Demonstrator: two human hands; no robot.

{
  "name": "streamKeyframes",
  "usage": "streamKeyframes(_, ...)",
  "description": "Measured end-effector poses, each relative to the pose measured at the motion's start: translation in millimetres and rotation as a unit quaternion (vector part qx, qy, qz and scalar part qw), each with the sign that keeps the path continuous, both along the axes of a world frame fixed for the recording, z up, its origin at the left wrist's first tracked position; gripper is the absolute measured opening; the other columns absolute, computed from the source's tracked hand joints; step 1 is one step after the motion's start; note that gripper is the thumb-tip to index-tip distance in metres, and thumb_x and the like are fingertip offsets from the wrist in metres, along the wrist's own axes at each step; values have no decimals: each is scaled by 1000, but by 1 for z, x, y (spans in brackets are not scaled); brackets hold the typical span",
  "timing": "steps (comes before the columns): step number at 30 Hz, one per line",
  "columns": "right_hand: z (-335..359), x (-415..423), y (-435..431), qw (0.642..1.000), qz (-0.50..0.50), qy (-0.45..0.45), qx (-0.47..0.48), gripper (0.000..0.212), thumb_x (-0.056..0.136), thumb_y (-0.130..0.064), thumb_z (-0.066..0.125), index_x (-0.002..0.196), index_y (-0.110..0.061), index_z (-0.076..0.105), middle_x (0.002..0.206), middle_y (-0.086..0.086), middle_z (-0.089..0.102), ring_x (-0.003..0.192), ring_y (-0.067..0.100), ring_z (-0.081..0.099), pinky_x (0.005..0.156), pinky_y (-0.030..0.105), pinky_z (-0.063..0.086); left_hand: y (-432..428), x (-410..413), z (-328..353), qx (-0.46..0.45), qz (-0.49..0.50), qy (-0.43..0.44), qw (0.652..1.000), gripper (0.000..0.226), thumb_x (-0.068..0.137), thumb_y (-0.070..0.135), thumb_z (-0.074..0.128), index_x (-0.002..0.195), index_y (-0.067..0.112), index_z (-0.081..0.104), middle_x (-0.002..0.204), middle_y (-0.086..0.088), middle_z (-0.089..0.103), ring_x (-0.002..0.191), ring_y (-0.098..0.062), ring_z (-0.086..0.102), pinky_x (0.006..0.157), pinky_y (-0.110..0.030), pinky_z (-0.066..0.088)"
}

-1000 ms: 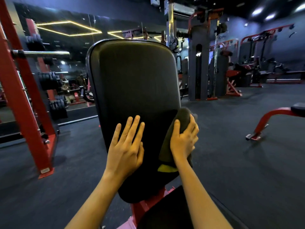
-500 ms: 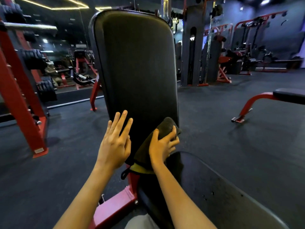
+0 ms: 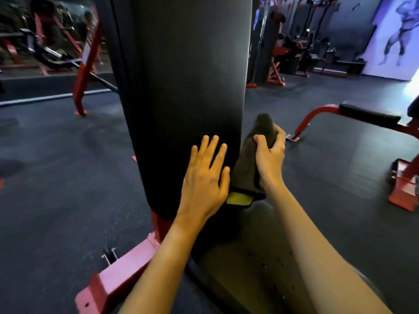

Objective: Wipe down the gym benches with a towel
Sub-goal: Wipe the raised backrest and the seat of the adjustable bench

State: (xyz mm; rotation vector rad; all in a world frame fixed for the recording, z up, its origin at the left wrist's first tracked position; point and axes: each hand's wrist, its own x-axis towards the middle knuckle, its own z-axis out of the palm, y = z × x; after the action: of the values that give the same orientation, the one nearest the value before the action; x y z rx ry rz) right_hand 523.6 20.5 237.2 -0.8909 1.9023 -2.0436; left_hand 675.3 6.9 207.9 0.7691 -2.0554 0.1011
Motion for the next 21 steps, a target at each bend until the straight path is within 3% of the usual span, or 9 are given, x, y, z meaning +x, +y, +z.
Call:
streamKeyframes(7,-18,2,0,995,21,8,100,45,87,-31,56,130,-33,43,126,5,50,112,18,53,99,47,46,-6,-6,-2,26,17,-69,997,48,91,23,40,134,3,50,147,-17,38,140,-25,17,116,-30,-4)
streamKeyframes(8,-17,5,4,994,23,11,109,45,88,-29,57,131,-32,43,126,5,49,112,15,53,100,43,46,-4,-6,0,37,20,-73,996,48,91,22,40,134,3,49,148,-16,37,140,-24,16,116,-30,-4)
streamKeyframes(10,-12,12,14,991,27,17,131,45,92,-19,57,135,-25,43,128,5,47,108,4,49,99,22,42,0,-5,6,71,27,-93,993,49,90,22,42,136,5,46,150,-14,33,142,-20,11,115,-30,-4)
streamKeyframes(12,-6,24,30,987,38,32,153,48,93,-13,57,138,-19,41,131,7,44,105,-3,44,90,0,33,5,0,11,108,21,-116,987,50,90,22,44,138,6,46,152,-12,29,142,-15,4,115,-30,-3)
streamKeyframes(13,-1,28,41,984,40,36,173,50,93,-11,58,139,-16,40,133,9,43,106,-2,43,88,-3,30,6,2,18,127,12,-131,983,50,90,22,44,137,5,47,153,-12,28,142,-14,1,114,-30,-3)
streamKeyframes(18,29,40,104,964,68,46,252,53,95,-11,58,143,-12,35,139,13,35,108,-10,32,87,-4,25,27,15,51,242,-35,-148,958,50,93,30,36,132,3,52,153,-18,25,142,-23,5,114,-37,4)
streamKeyframes(21,47,40,133,957,39,25,287,53,94,-12,58,142,-14,36,141,11,33,109,-8,33,87,-1,25,39,16,66,312,-73,-179,930,47,94,27,43,132,2,51,153,-20,21,143,-31,9,114,-40,4)
